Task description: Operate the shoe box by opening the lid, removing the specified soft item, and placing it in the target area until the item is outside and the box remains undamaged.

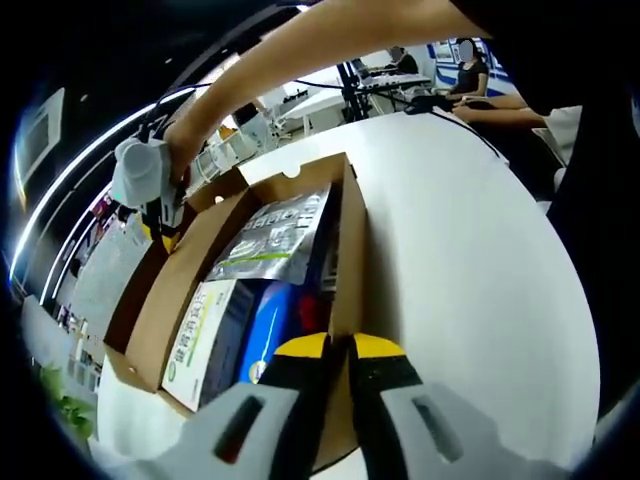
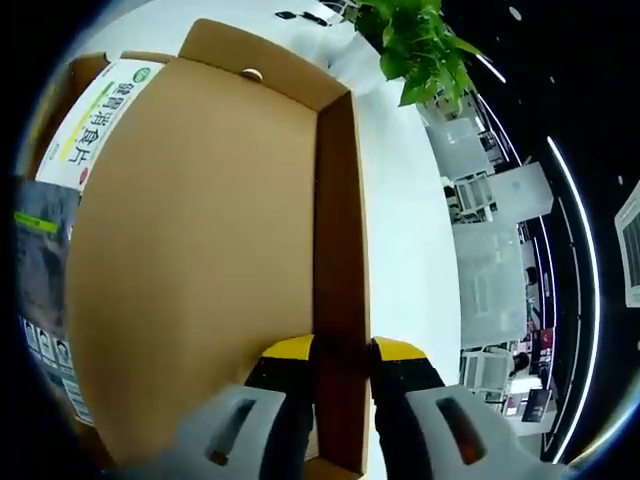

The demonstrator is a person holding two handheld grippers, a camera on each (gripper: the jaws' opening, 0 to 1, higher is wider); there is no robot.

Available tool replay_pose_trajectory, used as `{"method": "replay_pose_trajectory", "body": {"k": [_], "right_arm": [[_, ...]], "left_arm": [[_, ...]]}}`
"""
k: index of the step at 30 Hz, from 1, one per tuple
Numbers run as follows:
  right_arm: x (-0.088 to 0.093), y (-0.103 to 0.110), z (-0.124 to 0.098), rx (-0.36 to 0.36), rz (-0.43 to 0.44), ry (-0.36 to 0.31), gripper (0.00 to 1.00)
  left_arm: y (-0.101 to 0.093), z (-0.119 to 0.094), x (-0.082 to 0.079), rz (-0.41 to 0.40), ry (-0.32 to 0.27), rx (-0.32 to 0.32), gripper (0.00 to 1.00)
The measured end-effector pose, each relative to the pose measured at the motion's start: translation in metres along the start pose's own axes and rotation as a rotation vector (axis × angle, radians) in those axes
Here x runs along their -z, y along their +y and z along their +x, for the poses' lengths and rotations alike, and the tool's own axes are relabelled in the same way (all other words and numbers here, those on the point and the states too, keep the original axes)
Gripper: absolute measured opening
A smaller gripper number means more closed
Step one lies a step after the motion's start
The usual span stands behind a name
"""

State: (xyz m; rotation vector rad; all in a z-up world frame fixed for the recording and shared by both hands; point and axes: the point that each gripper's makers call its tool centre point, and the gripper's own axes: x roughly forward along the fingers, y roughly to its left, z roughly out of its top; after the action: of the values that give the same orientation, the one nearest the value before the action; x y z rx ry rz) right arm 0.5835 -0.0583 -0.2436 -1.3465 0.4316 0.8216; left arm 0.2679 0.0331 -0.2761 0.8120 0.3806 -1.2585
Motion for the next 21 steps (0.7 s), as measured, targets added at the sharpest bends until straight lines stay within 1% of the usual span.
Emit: {"method": "replay_pose_trajectory", "body": {"k": [5,8,13,21], "right_arm": [[-0.001,-0.002,-0.003,0.004,-0.004,-0.009,0.20],[-0.002,-0.004,-0.005,0.011,-0.010,-0.002,0.20],[-0.002,-0.006,-0.008,0.017,-0.008,0.006,0.20],[-0.003,-0.009,-0.013,0.024,0.002,-0.001,0.20]], "left_arm": [[-0.004,-0.001,0.000,0.012,0.002,0.001,0.07],[-0.004,-0.001,0.000,0.013,0.007,0.001,0.07],[-0.003,-0.001,0.000,0.001,0.008,0.000,0.07],[-0.001,0.000,0.000,0.000,0.012,0.000,0.07]]}}
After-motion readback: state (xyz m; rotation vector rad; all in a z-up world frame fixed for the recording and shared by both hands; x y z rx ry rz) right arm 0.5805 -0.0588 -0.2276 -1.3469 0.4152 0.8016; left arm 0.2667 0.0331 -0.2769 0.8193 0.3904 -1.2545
